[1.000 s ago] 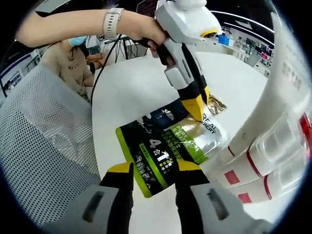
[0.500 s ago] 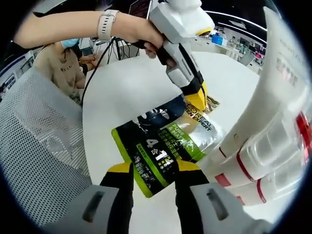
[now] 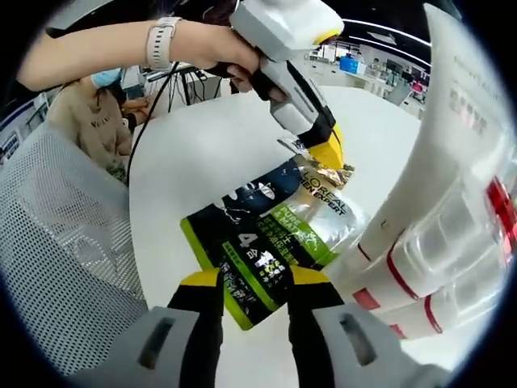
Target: Arrange the skincare products in the storage area until every visible bottle or jar stands upright without overlapping.
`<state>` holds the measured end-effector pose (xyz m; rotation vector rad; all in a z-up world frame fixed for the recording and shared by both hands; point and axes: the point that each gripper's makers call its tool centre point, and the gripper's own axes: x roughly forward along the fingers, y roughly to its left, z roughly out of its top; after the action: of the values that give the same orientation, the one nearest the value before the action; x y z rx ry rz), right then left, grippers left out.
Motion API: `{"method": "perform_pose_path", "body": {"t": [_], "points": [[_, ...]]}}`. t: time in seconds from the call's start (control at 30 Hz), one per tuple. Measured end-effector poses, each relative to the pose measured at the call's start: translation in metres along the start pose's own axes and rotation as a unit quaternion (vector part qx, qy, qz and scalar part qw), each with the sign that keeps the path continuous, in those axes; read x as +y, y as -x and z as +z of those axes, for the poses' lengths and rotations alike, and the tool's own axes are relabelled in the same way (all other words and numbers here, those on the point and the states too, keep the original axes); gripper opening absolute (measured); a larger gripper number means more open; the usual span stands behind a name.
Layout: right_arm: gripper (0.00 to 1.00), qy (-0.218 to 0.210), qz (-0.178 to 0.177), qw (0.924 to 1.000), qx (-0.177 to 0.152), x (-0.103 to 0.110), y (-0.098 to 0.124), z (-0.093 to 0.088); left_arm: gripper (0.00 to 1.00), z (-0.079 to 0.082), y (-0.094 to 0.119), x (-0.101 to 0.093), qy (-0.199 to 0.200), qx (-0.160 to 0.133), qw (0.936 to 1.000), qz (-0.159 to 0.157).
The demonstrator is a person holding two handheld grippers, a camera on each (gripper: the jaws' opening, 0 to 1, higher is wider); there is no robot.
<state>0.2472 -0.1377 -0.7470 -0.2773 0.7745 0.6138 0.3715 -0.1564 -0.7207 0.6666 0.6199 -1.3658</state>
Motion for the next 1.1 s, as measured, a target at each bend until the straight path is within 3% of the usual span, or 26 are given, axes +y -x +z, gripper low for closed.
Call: {"method": "perform_pose_path", "body": {"t": [0.2, 0.33, 1.1], "points": [[0.40, 0.011, 0.010, 0.9999, 0.001, 0.008, -0.001, 0.000, 0.00, -0.025, 0.004, -0.017, -0.017, 0.040, 0.9987, -0.025], [0.40, 0.019, 0.004, 0.9998, 0.006, 0.007, -0.002, 0.000, 0.00, -0.031, 0.000, -0.018, -0.005, 0.043, 0.9987, -0.027], [0.35, -0.002, -0.016, 0.9998, -0.007, -0.007, -0.001, 0.001, 0.00, -0.014, -0.013, -0.024, 0.004, 0.026, 0.9994, -0.024]]}}
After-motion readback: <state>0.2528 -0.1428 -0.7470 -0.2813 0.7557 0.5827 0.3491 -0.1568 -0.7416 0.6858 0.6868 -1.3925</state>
